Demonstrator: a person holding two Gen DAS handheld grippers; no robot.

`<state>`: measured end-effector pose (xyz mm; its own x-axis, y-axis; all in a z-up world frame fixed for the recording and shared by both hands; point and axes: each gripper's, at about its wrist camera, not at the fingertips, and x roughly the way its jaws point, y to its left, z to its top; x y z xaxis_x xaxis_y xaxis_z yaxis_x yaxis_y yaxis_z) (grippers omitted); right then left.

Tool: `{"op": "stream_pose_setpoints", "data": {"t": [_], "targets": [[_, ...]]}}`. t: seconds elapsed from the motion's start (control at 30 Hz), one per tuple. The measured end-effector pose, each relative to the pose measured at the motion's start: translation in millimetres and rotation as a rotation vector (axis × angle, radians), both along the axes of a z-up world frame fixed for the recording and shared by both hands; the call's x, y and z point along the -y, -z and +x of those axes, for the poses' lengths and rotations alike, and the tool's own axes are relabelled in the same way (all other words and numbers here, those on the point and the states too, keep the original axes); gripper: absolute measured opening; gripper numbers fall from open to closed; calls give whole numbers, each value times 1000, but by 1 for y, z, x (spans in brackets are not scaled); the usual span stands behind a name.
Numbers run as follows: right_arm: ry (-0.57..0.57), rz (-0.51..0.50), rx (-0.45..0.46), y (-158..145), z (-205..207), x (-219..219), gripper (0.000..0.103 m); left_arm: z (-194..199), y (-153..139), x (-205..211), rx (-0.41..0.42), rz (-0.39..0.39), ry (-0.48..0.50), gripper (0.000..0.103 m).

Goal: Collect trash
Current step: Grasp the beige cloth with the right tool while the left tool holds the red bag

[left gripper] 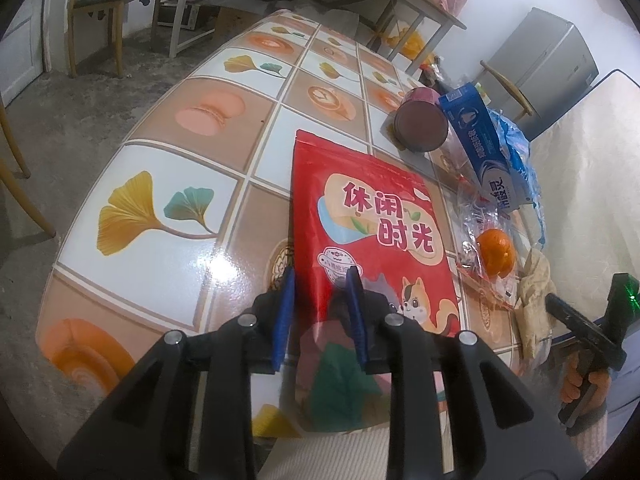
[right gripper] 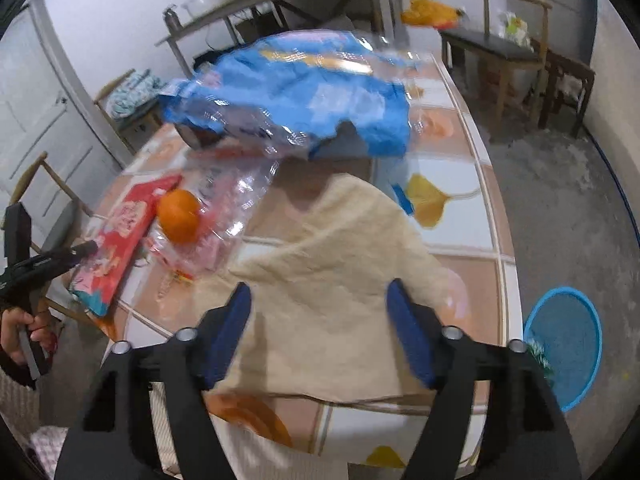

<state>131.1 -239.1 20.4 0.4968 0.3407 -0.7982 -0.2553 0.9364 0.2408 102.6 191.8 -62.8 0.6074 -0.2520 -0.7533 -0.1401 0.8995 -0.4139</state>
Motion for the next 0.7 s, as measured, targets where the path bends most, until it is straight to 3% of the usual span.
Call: {"op": "stream_pose_setpoints", "data": {"t": [0.07,0.2,0.3,0.5,0.6,0.7], "targets": [[-34,-4,17,-1,3,-5,82,0,0,0,-1,4,0,25],[-99,-120,75,6,13,-20,85,0,-1,0,-4,7,2,25],[-143,-164,113,10,18,-21,92,-1,-1,0,-6,8,2,26],[-228,-107,17,29,28,-19,97,-1,-1,0,-6,9,4,27],[-324,-94,-18,27,23,-25,97,-1,-1,0,-7,9,1,27],[-405,-159,-9,29,14,-35,97,0,-1,1,-5,9,1,27]]}}
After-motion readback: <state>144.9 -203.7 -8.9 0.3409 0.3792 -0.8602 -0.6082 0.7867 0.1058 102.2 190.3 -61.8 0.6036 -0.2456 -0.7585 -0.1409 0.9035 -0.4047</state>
